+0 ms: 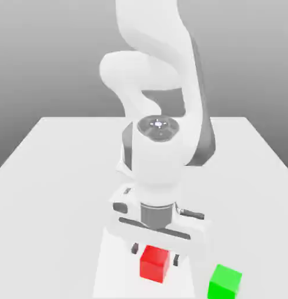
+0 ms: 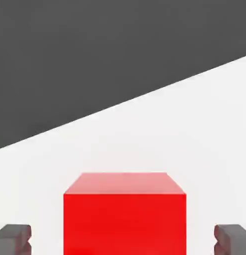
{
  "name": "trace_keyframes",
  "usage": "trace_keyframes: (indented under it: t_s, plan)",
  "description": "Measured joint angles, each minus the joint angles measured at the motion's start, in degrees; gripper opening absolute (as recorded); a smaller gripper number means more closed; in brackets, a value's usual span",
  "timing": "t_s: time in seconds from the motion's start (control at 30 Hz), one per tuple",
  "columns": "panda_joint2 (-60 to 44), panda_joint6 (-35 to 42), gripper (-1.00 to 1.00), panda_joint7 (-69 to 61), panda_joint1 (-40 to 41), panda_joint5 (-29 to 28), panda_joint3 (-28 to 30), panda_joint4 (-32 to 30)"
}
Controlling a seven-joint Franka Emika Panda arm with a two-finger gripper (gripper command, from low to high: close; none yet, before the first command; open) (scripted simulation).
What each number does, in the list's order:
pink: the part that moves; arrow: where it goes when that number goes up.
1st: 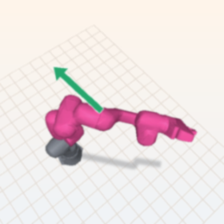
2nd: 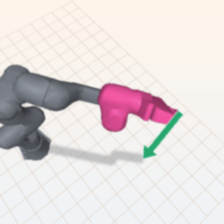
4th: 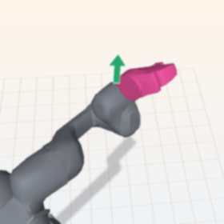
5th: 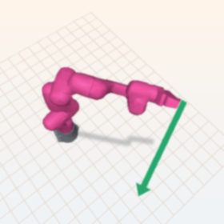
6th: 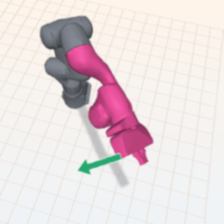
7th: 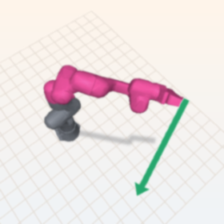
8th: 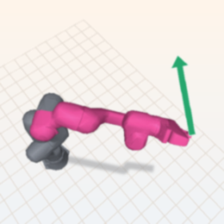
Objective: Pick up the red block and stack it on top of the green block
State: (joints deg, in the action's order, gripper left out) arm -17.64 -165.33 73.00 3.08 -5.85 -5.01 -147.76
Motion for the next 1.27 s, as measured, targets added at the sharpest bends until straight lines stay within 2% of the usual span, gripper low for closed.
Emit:
trace_keyframes:
  t_s: [0.17,0.37,0.77,0.9,0.93,1.13,1.27]
  plan:
    - [-0.49,-0.45,-1.0,0.2,-0.07,-0.25,0.1,0.07]
    - [9.5,8.38,-1.0,-1.62,1.07,3.2,-2.25,-1.11]
    - [6.76,17.86,-1.0,22.06,-8.9,2.07,-6.22,10.92]
    - [0.23,12.52,-1.0,25.59,-10.68,-0.56,-4.92,12.14]
    - [-1.38,11.06,1.0,26.09,-11.09,-1.18,-4.45,12.24]
    - [-2.18,10.39,1.0,26.35,-11.27,-1.52,-4.25,12.29]
    - [3.31,15.49,1.0,24.78,-10.5,0.73,-5.38,12.03]
